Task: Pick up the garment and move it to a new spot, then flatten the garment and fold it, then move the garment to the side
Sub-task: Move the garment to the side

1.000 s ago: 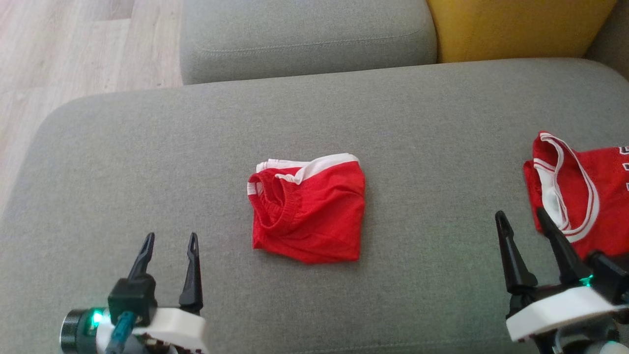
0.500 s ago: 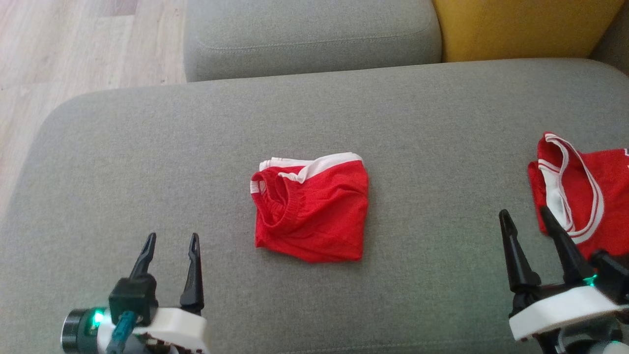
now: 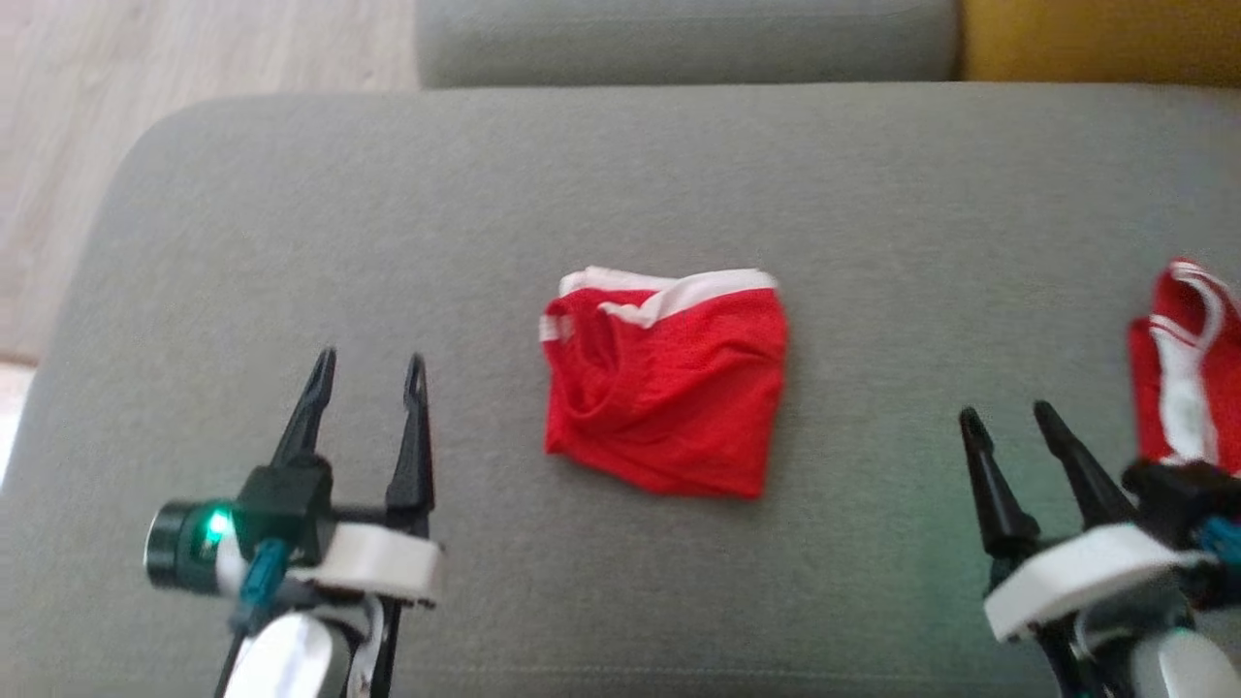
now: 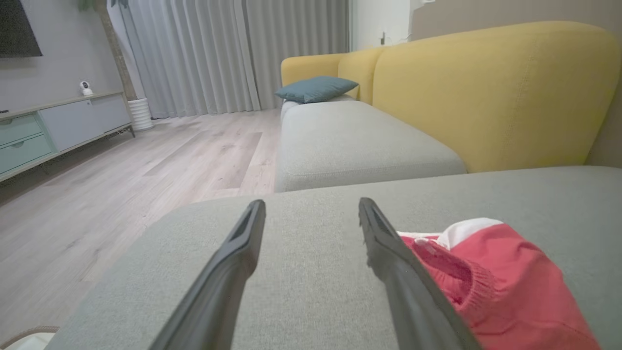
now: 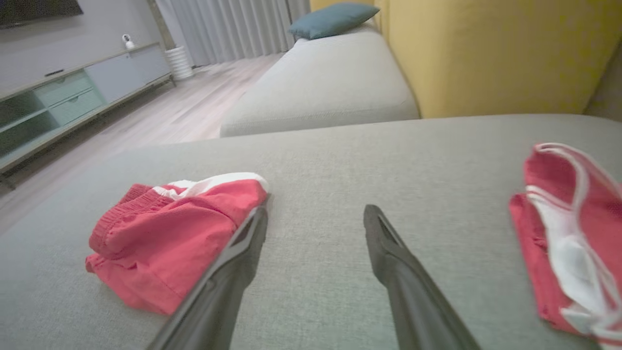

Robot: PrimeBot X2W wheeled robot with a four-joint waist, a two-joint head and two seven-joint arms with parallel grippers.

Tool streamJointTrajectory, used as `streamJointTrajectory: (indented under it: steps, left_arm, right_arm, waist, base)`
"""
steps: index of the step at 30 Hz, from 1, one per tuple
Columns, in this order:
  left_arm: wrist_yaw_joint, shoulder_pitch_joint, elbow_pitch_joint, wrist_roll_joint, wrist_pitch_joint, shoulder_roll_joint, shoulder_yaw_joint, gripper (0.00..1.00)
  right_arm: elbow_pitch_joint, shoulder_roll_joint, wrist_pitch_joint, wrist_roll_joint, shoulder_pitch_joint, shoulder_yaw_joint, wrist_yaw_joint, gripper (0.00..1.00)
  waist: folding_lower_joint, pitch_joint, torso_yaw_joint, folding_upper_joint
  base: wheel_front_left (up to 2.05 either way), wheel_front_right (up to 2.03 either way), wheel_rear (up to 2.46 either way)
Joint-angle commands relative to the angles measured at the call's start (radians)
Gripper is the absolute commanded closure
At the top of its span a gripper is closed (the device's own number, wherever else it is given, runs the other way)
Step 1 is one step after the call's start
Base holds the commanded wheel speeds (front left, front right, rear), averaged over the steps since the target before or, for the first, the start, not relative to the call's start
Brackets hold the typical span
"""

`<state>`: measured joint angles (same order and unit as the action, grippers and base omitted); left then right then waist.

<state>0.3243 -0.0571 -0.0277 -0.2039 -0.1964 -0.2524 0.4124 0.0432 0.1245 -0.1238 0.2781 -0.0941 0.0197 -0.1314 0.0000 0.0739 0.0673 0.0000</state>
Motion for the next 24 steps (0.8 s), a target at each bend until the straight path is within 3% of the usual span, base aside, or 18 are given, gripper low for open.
streamJointTrajectory:
  steps: [1, 9, 14, 20, 22, 24]
  left_arm:
    - [-0.003, -0.057, -0.025, 0.007, -0.014, -0.004, -0.030, 0.00]
    - [-0.036, -0.144, 0.013, 0.010, -0.047, 0.036, 0.000, 0.00]
    - [-0.044, -0.174, 0.025, 0.015, -0.057, 0.056, 0.010, 0.00]
    - [-0.049, -0.199, 0.039, 0.023, -0.064, 0.078, 0.014, 0.00]
    - [-0.050, -0.200, 0.043, 0.025, -0.064, 0.083, 0.013, 0.00]
    - [-0.051, -0.202, 0.043, 0.028, -0.065, 0.086, 0.011, 0.00]
  right_arm:
    - [0.009, 0.024, 0.000, 0.013, 0.072, 0.034, 0.001, 0.00]
    - [-0.253, 0.018, -0.032, 0.081, 0.242, 0.131, 0.001, 0.00]
    - [-0.363, 0.006, -0.062, 0.113, 0.331, 0.170, 0.001, 0.00]
    - [-0.507, -0.022, -0.170, 0.173, 0.414, 0.187, 0.001, 0.00]
    - [-0.520, -0.022, -0.193, 0.188, 0.427, 0.205, 0.001, 1.00]
    - [-0.519, -0.012, -0.198, 0.190, 0.431, 0.219, 0.001, 1.00]
  waist:
    - [0.0000, 0.041, 0.053, 0.0000]
    - [0.0000, 0.105, 0.150, 0.0000]
    - [0.0000, 0.139, 0.177, 0.0000]
    - [0.0000, 0.162, 0.196, 0.0000]
    - [0.0000, 0.165, 0.195, 0.0000]
    - [0.0000, 0.167, 0.190, 0.0000]
  base:
    - [0.00, 0.00, 0.00]
    - [0.00, 0.00, 0.00]
    - [0.00, 0.00, 0.00]
    - [0.00, 0.00, 0.00]
    - [0.00, 0.00, 0.00]
    - [0.00, 0.00, 0.00]
